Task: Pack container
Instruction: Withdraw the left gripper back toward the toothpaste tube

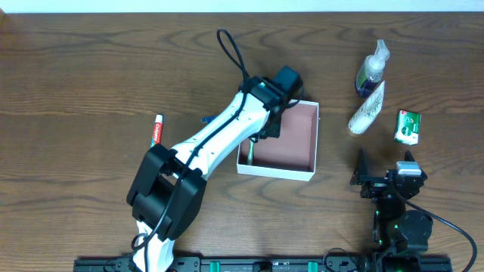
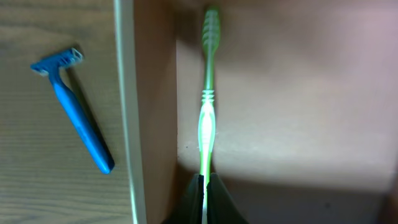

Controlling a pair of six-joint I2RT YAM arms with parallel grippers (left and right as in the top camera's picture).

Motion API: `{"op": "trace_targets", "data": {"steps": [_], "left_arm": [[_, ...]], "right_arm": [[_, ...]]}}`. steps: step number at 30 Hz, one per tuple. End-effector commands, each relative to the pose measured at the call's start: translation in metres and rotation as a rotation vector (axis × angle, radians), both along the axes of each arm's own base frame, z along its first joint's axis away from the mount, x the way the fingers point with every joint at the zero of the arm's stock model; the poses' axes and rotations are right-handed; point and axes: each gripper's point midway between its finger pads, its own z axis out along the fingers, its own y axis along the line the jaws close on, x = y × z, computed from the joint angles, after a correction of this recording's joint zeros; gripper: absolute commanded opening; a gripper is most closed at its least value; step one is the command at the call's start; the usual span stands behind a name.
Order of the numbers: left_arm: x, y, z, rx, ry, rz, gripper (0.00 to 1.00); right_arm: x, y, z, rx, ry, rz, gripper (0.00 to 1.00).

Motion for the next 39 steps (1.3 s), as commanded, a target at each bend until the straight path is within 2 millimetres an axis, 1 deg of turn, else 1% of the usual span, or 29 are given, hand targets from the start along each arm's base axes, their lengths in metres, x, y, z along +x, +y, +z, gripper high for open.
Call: {"op": "trace_targets", "data": {"steps": [1,5,8,9,10,12,13,16,17,18,20,22,25,28,33,34,37,39], "left_arm": [[0.012,-0.003,0.037,-0.033,-0.075,-0.021,0.06],[0.015,-0.006,0.077,-0.078,-0.134,-0.031,0.06],[0.013,-0.004,0.108,-0.11,-0.18,-0.041,0.06],[0.012,-0.002,0.117,-0.118,-0.194,-0.049,0.07],[0.01,0.002,0.127,-0.124,-0.209,-0.058,0.1],[0.009,0.018,0.141,-0.101,-0.24,-0.038,0.14],[0.007,0.033,0.149,-0.073,-0.253,-0.016,0.15],[0.003,0.077,0.16,0.011,-0.252,0.054,0.17],[0.002,0.091,0.161,0.028,-0.238,0.082,0.23],[0.001,0.104,0.16,0.042,-0.222,0.108,0.27],[0.001,0.129,0.158,0.074,-0.184,0.154,0.43],[0.003,0.151,0.151,0.102,-0.153,0.18,0.56],[0.006,0.178,0.141,0.132,-0.116,0.212,0.67],[0.006,0.203,0.128,0.151,-0.068,0.251,0.71],[0.004,0.235,0.101,0.165,-0.006,0.288,0.74],[0.003,0.236,0.093,0.131,0.016,0.283,0.75],[0.002,0.229,0.069,-0.007,0.07,0.235,0.74],[0.001,0.232,0.056,-0.045,0.09,0.227,0.75]], "right_arm": [[0.0,0.003,-0.001,-0.015,0.001,0.015,0.99],[0.0,0.003,-0.001,-0.015,0.001,0.015,0.99],[0.0,0.003,-0.001,-0.015,0.001,0.015,0.99],[0.0,0.003,-0.001,-0.015,0.001,0.015,0.99],[0.0,0.003,-0.001,-0.015,0.001,0.015,0.99],[0.0,0.003,-0.001,-0.015,0.001,0.015,0.99],[0.0,0.003,-0.001,-0.014,0.001,0.016,0.99],[0.0,0.003,-0.001,-0.015,0.001,0.015,0.99],[0.0,0.003,-0.001,-0.014,0.001,0.016,0.99],[0.0,0.003,-0.001,-0.015,0.001,0.015,0.99],[0.0,0.003,-0.001,-0.014,0.001,0.016,0.99],[0.0,0.003,-0.001,-0.015,0.001,0.015,0.99],[0.0,0.003,-0.001,-0.015,0.001,0.015,0.99],[0.0,0.003,-0.001,-0.015,0.001,0.015,0.99],[0.0,0.003,-0.001,-0.014,0.001,0.016,0.99],[0.0,0.003,-0.001,-0.015,0.001,0.015,0.99],[0.0,0.003,-0.001,-0.015,0.001,0.015,0.99],[0.0,0.003,-0.001,-0.015,0.001,0.015,0.99]]}}
